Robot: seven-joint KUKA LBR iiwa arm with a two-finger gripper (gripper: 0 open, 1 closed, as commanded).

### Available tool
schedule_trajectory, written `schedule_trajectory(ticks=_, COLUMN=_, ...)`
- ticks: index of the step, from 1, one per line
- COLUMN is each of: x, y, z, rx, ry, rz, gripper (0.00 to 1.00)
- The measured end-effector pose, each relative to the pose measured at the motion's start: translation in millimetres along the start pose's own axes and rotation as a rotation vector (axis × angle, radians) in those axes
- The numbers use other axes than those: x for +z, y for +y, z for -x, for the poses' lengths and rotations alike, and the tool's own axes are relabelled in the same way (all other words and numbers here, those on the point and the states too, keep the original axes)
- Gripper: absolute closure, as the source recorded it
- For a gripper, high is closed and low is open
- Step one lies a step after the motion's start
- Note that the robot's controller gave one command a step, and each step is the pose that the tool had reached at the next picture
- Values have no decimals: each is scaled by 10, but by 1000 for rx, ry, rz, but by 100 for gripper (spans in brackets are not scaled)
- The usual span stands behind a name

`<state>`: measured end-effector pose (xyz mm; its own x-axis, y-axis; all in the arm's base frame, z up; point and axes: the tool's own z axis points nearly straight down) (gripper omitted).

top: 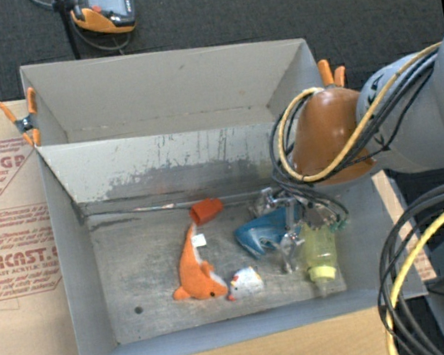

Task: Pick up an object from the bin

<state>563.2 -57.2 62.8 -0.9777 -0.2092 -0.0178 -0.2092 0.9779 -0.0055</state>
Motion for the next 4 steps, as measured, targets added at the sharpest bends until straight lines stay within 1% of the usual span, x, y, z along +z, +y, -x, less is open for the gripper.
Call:
schedule_trajectory(ticks=2, x=-23, y=0, z=3, rx=-6, ry=0, rz=0, gripper=100)
schedule_trajectory(ticks=3, x=-49, y=-1, z=2, rx=-6, ry=3, rz=0, gripper=100)
schedule_trajectory(ticks=4, x=-114, y=6, z=-19, rx=-6, ry=12, rz=3, gripper=100)
